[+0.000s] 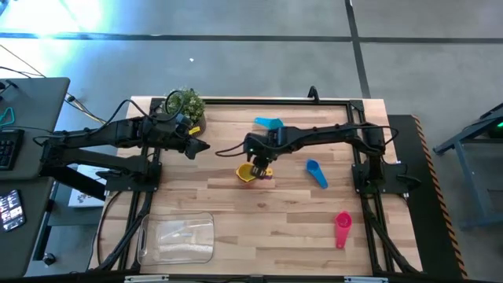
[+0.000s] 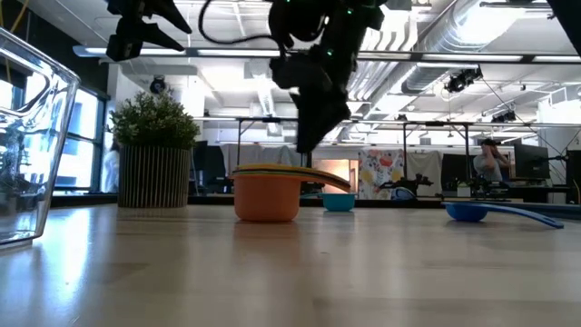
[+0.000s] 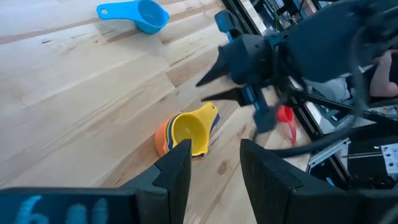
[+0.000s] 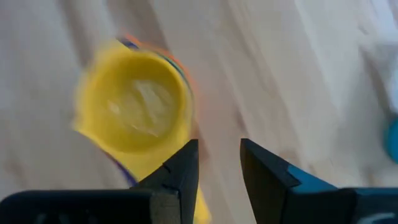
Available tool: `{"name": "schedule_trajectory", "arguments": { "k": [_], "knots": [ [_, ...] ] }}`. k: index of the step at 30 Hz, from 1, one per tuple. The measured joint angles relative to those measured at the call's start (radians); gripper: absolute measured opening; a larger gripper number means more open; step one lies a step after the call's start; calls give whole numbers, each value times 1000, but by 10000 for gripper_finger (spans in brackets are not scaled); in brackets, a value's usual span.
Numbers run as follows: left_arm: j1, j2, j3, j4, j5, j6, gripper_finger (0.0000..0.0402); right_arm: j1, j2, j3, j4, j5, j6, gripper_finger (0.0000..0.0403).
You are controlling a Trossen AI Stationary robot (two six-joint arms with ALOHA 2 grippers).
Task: Nest measuring cups in basket
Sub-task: Stack the yellow measuring cup on the blue measuring cup
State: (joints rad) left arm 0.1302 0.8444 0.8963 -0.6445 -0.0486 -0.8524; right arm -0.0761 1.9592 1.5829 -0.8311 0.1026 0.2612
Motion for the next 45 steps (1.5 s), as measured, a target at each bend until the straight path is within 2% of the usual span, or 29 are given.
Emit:
{"name": "schedule_trajectory", "arguments": {
  "k": [9,14,26,35,45],
  "knots": [
    [0,0,0,-4,0,0,129,-30,34,-2,-82,-9,0,110],
    [0,0,0,-4,0,0,129,-22,34,-2,-89,-53,0,110],
    [0,0,0,-8,0,9,129,0,59,-2,-74,-47,9,110],
    [0,0,0,-10,0,10,129,8,59,-2,-83,-96,19,110],
    [0,0,0,-11,0,11,129,11,58,-2,-85,-76,33,110]
  ]
}}
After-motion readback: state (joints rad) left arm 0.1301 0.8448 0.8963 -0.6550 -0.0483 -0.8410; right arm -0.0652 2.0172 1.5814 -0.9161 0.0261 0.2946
